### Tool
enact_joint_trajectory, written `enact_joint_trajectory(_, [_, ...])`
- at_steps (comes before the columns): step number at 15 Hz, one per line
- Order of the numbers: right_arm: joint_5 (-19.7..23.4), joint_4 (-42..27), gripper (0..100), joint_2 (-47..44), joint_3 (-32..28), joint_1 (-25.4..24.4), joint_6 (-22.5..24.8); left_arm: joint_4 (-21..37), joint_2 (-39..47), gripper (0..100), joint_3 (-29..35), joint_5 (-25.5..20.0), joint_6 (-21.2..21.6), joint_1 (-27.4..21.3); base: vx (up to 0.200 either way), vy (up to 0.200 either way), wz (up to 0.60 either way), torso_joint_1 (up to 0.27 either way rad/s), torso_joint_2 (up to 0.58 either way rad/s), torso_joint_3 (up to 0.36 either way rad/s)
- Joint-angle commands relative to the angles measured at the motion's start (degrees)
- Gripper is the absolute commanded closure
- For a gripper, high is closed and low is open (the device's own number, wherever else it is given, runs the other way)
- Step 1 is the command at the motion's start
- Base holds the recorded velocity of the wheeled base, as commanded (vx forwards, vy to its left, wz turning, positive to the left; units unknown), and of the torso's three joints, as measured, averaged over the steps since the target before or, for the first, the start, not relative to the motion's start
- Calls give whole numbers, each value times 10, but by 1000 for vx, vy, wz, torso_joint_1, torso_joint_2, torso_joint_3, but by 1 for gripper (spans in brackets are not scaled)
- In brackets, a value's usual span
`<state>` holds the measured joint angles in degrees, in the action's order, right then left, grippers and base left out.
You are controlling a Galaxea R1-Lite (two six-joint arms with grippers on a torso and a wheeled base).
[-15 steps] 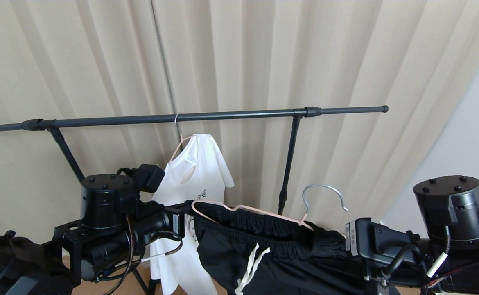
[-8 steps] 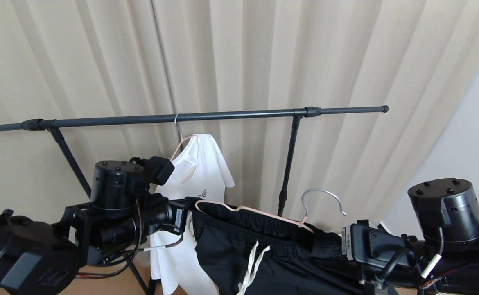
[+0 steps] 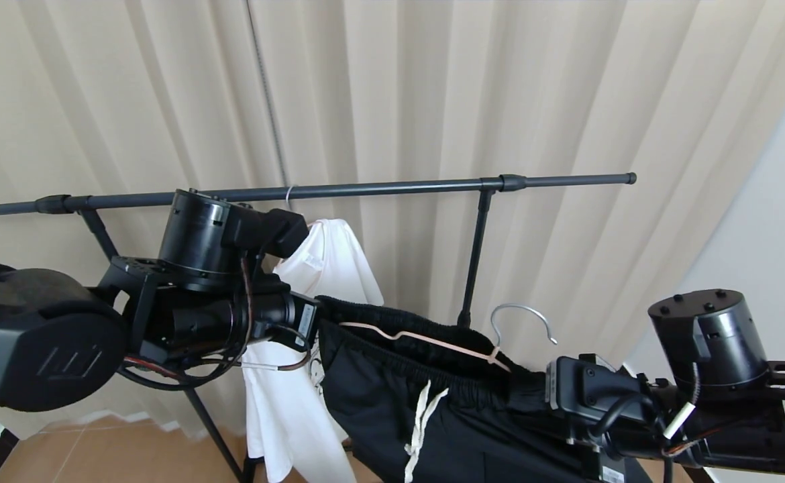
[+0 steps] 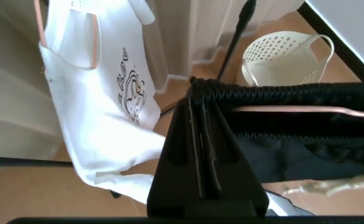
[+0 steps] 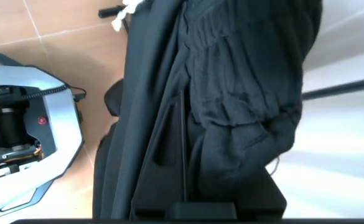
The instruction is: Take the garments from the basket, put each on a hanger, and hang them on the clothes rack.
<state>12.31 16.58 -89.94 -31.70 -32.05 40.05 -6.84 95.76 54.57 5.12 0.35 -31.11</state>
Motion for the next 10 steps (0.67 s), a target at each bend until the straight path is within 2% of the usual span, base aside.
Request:
enact_joint_trajectory(1, [-13,3,100,-39,-21,1,-6,44,-44,100,21,-1,0,-34,0,0,0,0,0,0])
enact_joint_trajectory(3, [-17,9,100,-47,-32,1,-31,82,-51,100,24,0,-1,-61,0,0,0,0,0,0])
enact_joint_trajectory(5, [-22,65,100,-72,-30,1,-71,113,-53,100,34,1,-3,-80,0,0,0,0,0,0])
enact_joint_trajectory(7, [-43,108,100,-96,-16,-2,-80,138,-53,100,59,3,-21,-87,0,0,0,0,0,0])
enact_joint_trajectory(8, [-43,108,100,-96,-16,-2,-80,138,-53,100,59,3,-21,-87,0,0,0,0,0,0])
enact_joint_trajectory(9, [-72,128,100,-116,-7,-13,-80,168,-53,100,96,3,-62,-95,0,0,0,0,0,0])
enact_joint_trajectory(10, [-74,137,100,-120,-5,-14,-80,190,-53,100,117,2,-80,-98,0,0,0,0,0,0])
